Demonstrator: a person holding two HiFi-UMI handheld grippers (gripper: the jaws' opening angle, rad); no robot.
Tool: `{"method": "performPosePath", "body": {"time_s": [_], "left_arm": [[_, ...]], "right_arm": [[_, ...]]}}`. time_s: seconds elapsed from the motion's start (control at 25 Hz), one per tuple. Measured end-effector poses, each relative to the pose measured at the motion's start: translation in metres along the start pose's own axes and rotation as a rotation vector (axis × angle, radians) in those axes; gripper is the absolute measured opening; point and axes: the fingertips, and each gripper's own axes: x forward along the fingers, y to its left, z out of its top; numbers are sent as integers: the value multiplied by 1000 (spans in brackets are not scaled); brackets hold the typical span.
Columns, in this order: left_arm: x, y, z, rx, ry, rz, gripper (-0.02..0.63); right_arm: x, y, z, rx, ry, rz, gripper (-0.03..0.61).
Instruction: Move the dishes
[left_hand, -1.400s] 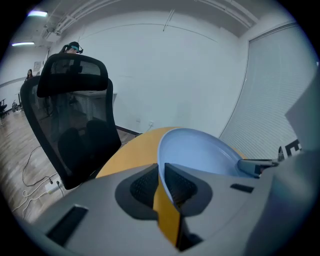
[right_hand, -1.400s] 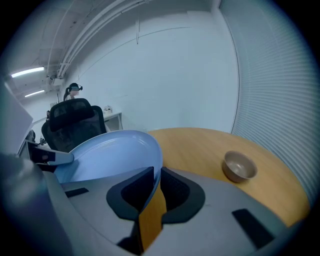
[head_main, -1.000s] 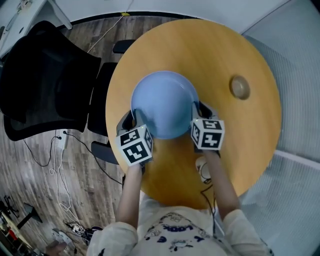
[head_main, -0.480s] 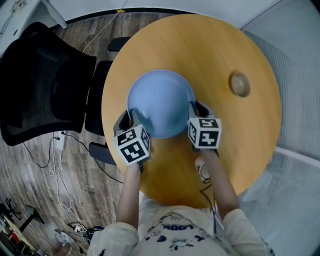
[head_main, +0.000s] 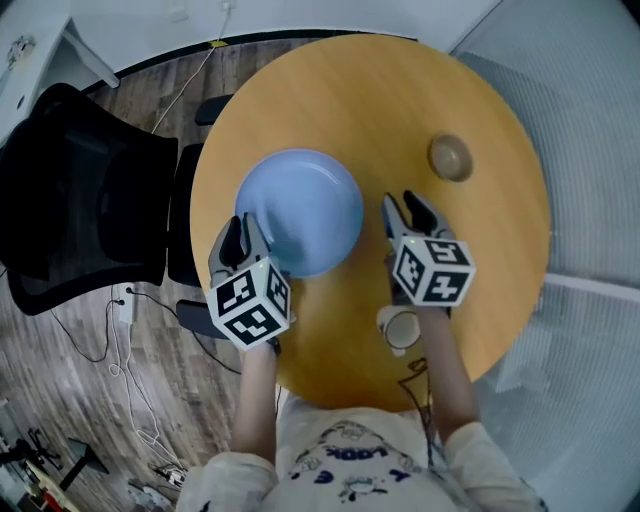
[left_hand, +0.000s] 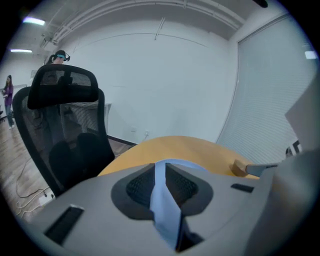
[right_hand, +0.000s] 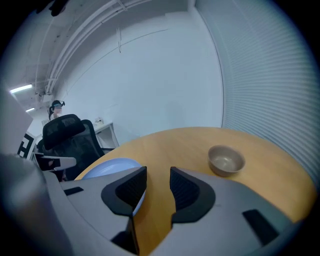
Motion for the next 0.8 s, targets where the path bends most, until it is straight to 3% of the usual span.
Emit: {"method": "performPosePath", "body": {"time_s": [0.44,0.8], "left_arm": [[12,-167,27,157,-18,-301,48],[48,-254,20,243,45,-419,48]], "right_arm": [[-46,-125,41,66,-98,-159,126],[-20,-199,46,58,-52,-207,126]]}}
